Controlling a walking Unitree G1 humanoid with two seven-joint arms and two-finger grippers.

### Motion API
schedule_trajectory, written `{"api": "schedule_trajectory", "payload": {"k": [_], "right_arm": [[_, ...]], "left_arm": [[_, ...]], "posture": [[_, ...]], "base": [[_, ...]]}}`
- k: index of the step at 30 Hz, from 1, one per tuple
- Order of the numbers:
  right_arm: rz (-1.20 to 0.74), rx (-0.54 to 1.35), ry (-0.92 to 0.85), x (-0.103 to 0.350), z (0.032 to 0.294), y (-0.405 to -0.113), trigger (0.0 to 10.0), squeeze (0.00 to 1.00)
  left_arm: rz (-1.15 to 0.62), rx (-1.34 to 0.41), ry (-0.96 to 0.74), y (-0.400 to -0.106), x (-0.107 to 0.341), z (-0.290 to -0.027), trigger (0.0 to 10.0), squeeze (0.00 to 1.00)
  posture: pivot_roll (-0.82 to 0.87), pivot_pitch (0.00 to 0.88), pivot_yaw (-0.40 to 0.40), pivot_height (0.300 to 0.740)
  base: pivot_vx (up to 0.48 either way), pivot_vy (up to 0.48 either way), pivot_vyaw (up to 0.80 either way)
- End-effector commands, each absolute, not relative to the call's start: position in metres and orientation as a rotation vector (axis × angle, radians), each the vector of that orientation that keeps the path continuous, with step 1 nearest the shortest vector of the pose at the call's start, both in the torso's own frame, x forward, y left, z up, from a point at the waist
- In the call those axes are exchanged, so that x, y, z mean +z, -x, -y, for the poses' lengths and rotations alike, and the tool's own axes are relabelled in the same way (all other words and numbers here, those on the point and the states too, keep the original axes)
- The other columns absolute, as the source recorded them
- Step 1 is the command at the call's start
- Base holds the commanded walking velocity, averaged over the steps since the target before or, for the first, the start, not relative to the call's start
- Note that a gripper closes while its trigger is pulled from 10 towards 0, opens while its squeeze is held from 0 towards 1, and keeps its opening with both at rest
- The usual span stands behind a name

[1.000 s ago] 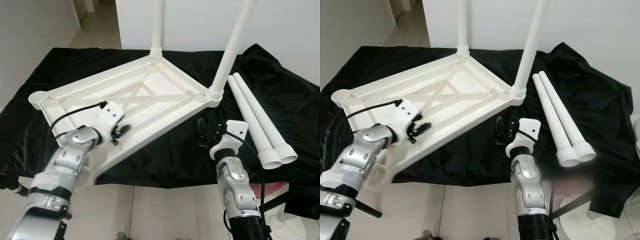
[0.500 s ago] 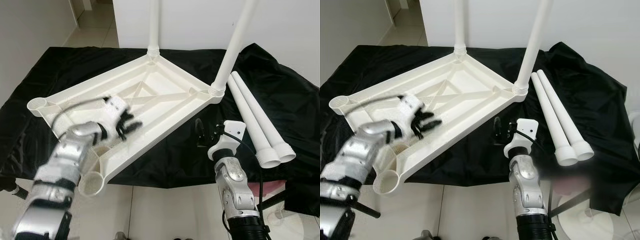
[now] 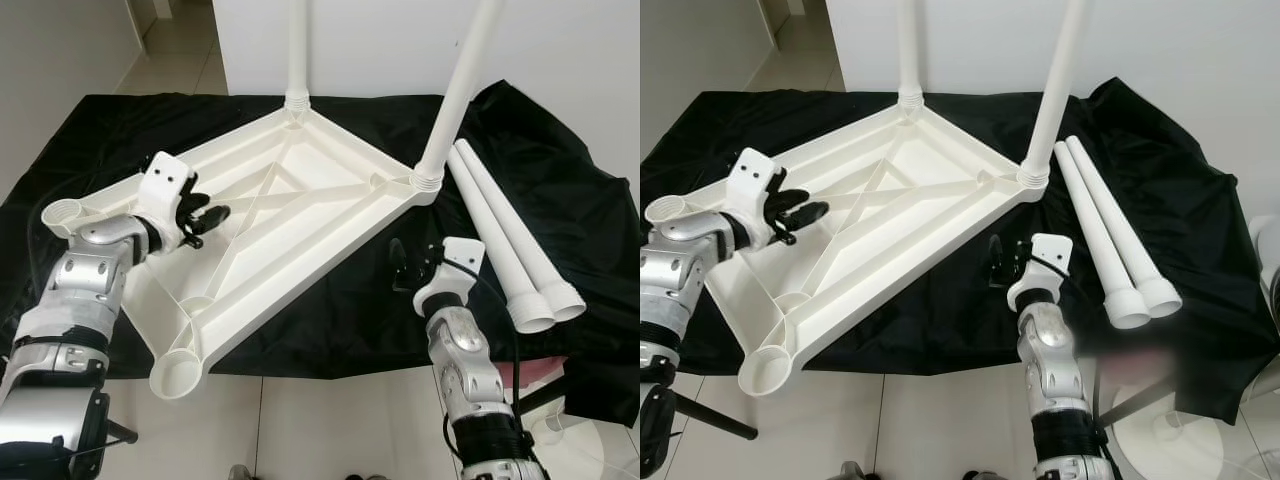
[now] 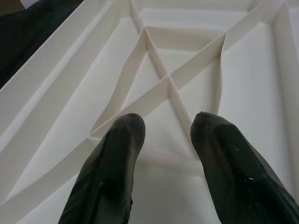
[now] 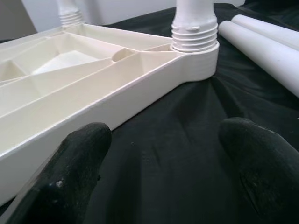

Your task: Building children table

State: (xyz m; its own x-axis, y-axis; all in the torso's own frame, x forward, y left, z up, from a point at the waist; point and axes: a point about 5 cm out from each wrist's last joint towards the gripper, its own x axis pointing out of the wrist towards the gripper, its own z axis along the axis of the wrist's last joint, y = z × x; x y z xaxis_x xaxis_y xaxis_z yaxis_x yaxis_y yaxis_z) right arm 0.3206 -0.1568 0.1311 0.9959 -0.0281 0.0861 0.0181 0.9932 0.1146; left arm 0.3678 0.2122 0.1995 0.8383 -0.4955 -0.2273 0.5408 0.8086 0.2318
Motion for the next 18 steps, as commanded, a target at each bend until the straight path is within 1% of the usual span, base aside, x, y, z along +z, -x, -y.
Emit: {"api": "schedule_trajectory", "payload": {"k": [1, 2, 3, 6, 8, 11, 12, 16, 18], "right_arm": [[0.06, -0.044, -0.121, 0.126, 0.16, -0.325, 10.0, 0.0], [0.06, -0.044, -0.121, 0.126, 0.16, -0.325, 10.0, 0.0], [0.055, -0.042, -0.126, 0.125, 0.16, -0.327, 10.0, 0.0], [0.031, -0.043, -0.113, 0.123, 0.161, -0.335, 10.0, 0.0], [0.021, -0.045, -0.108, 0.122, 0.162, -0.338, 10.0, 0.0], [0.011, -0.044, -0.11, 0.122, 0.162, -0.342, 10.0, 0.0], [0.003, -0.034, -0.11, 0.122, 0.161, -0.348, 10.0, 0.0], [-0.006, -0.022, -0.109, 0.123, 0.159, -0.354, 10.0, 0.0], [-0.005, -0.016, -0.1, 0.126, 0.158, -0.359, 10.0, 0.0]], "left_arm": [[-0.18, -0.498, -0.399, -0.368, 0.197, -0.225, 10.0, 0.0], [-0.18, -0.498, -0.399, -0.368, 0.197, -0.225, 10.0, 0.0], [-0.186, -0.489, -0.446, -0.367, 0.197, -0.229, 10.0, 0.0], [-0.248, -0.49, -0.513, -0.362, 0.193, -0.244, 10.0, 0.0], [-0.266, -0.5, -0.533, -0.361, 0.191, -0.246, 10.0, 0.0], [-0.297, -0.522, -0.547, -0.358, 0.186, -0.247, 10.0, 0.0], [-0.323, -0.548, -0.579, -0.355, 0.178, -0.246, 10.0, 0.0], [-0.375, -0.565, -0.618, -0.351, 0.165, -0.246, 10.0, 0.0], [-0.385, -0.593, -0.621, -0.349, 0.16, -0.242, 10.0, 0.0]], "posture": [[-0.01, 0.094, 0.013, 0.74], [-0.01, 0.094, 0.013, 0.74], [-0.01, 0.094, 0.013, 0.74], [0.0, 0.104, 0.005, 0.74], [0.0, 0.105, 0.004, 0.74], [0.0, 0.107, 0.002, 0.74], [0.01, 0.111, -0.003, 0.74], [0.01, 0.117, -0.005, 0.74], [0.01, 0.12, -0.008, 0.74]], "base": [[0.0, 0.0, 0.0], [0.0, 0.0, 0.0], [0.0, 0.0, 0.0], [0.0, 0.0, 0.0], [0.0, 0.0, 0.0], [0.0, 0.0, 0.0], [0.0, 0.0, 0.0], [0.0, 0.0, 0.0], [0.0, 0.0, 0.0]]}}
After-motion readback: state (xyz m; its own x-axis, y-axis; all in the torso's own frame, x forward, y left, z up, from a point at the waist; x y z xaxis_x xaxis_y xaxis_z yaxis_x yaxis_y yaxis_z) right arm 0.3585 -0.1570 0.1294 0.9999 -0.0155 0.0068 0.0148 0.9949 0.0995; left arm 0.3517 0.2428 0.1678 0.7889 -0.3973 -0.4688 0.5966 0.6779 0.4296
